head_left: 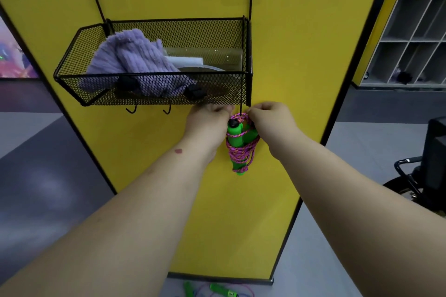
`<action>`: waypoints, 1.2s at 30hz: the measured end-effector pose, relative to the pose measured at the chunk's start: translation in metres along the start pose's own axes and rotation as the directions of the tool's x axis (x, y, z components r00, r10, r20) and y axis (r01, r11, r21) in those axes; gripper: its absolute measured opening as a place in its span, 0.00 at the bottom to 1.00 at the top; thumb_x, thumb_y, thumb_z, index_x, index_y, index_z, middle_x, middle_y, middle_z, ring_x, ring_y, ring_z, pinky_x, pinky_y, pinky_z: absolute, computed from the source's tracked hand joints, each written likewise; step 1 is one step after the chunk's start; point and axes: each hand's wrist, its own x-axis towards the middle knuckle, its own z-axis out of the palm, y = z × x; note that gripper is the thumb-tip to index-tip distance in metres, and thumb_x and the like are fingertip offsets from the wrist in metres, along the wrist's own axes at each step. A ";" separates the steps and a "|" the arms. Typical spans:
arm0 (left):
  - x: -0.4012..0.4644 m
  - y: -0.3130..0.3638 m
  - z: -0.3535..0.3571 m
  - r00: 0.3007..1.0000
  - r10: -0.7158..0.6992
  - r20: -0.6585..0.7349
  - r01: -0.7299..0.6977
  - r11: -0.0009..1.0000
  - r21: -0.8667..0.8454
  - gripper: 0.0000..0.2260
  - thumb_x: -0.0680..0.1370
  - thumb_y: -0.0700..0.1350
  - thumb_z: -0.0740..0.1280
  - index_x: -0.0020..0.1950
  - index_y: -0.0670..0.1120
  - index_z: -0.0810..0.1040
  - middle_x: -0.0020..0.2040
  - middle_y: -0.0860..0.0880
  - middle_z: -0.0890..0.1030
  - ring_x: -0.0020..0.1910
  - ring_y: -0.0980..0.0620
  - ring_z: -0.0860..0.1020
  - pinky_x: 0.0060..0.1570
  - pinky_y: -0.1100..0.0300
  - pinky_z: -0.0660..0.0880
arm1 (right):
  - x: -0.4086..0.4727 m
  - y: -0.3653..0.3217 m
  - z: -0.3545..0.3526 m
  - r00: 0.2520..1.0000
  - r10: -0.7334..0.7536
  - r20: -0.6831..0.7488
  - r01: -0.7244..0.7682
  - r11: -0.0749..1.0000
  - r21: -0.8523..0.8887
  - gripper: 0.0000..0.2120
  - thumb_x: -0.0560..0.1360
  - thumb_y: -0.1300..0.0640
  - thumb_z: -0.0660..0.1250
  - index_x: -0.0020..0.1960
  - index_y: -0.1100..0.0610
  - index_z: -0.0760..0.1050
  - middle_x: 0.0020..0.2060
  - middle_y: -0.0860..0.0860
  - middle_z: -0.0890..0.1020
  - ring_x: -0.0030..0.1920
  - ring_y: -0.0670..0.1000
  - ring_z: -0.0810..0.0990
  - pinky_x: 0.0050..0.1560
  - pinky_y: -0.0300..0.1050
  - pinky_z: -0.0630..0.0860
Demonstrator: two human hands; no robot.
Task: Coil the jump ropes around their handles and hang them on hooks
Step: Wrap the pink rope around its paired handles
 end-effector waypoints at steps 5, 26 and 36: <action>-0.008 -0.004 -0.007 0.988 0.136 0.075 -0.143 0.984 0.105 0.12 0.81 0.43 0.63 0.48 0.57 0.85 0.55 0.51 0.85 0.55 0.50 0.83 0.56 0.55 0.81 | -0.003 0.006 0.001 0.999 -0.030 -0.019 0.031 0.999 0.030 0.08 0.75 0.56 0.66 0.44 0.60 0.82 0.37 0.56 0.81 0.39 0.54 0.77 0.40 0.49 0.73; 0.002 0.029 -0.032 0.993 -0.053 0.102 0.000 0.889 0.459 0.12 0.82 0.47 0.63 0.44 0.42 0.80 0.58 0.37 0.85 0.47 0.43 0.80 0.51 0.54 0.79 | 0.003 0.012 0.005 0.996 -0.089 -0.019 0.089 0.996 0.004 0.09 0.77 0.56 0.67 0.39 0.51 0.80 0.31 0.48 0.79 0.34 0.50 0.75 0.39 0.46 0.73; -0.022 -0.006 -0.030 0.961 0.213 0.174 -0.273 0.818 0.507 0.07 0.81 0.47 0.66 0.57 0.56 0.79 0.46 0.55 0.81 0.40 0.54 0.80 0.35 0.65 0.73 | -0.001 0.017 0.014 0.996 -0.076 -0.043 0.077 0.997 0.011 0.08 0.79 0.55 0.65 0.44 0.53 0.82 0.32 0.50 0.80 0.34 0.53 0.77 0.45 0.59 0.82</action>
